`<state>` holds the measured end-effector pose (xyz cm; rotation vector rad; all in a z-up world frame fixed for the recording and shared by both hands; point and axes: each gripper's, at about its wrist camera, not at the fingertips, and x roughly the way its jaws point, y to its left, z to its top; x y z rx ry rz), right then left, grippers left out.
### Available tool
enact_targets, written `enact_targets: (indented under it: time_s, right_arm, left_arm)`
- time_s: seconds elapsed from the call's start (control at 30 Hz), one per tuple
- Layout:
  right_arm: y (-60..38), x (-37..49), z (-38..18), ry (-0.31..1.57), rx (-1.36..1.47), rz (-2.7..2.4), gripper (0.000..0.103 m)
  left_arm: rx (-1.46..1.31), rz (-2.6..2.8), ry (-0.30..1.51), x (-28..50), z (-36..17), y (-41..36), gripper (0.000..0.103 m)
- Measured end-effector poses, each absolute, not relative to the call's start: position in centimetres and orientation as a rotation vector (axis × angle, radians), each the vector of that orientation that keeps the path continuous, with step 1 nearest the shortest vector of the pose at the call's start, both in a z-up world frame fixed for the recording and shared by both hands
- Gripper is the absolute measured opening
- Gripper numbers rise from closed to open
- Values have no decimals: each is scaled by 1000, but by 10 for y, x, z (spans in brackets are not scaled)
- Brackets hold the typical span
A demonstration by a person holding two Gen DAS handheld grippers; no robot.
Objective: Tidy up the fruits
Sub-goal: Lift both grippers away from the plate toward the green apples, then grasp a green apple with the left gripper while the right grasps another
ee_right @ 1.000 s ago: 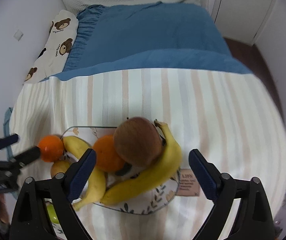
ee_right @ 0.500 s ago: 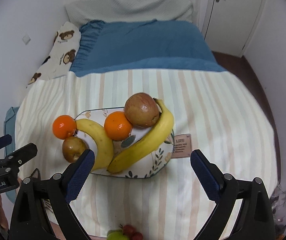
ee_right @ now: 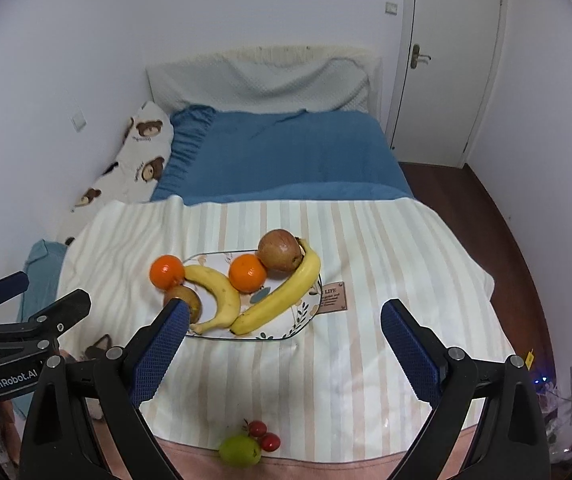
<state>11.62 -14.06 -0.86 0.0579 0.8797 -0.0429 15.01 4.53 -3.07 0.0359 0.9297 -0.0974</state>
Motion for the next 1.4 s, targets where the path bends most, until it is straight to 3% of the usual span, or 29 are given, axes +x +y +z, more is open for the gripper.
enact_targets:
  time_s: [0.23, 0.4, 0.73, 0.87, 1.03, 1.27, 1.3, 1.33, 1.37, 1.4]
  right_arm:
    - [-142, 80, 18, 833, 104, -24, 99]
    - [-149, 70, 6, 884, 181, -1, 99]
    - [-158, 72, -165, 1290, 429, 66, 98]
    - [-146, 68, -229, 1408, 501, 70, 90]
    - [-135, 69, -277, 1496, 569, 79, 85]
    - [-123, 69, -303, 1540, 575, 64, 79]
    - [-122, 70, -305, 1543, 576, 57, 79]
    - [-122, 71, -307, 1546, 576, 52, 79]
    - [-121, 74, -308, 1547, 575, 47, 78]
    - [-121, 75, -309, 1549, 566, 43, 75]
  left_arm:
    - [21, -105, 889, 122, -8, 46, 102]
    - [-35, -59, 948, 115, -25, 63, 102]
    - [-26, 102, 1241, 120, -147, 113, 102]
    - [-15, 113, 1324, 132, -187, 122, 102]
    - [22, 60, 1413, 164, -229, 112, 102]
    - [181, -47, 1493, 201, -272, 75, 101]
    - [192, -54, 1506, 202, -278, 72, 99]
    - [207, -66, 1520, 203, -285, 68, 87]
    - [223, -75, 1532, 202, -290, 65, 69]
    - [241, -77, 1542, 201, -294, 62, 62]
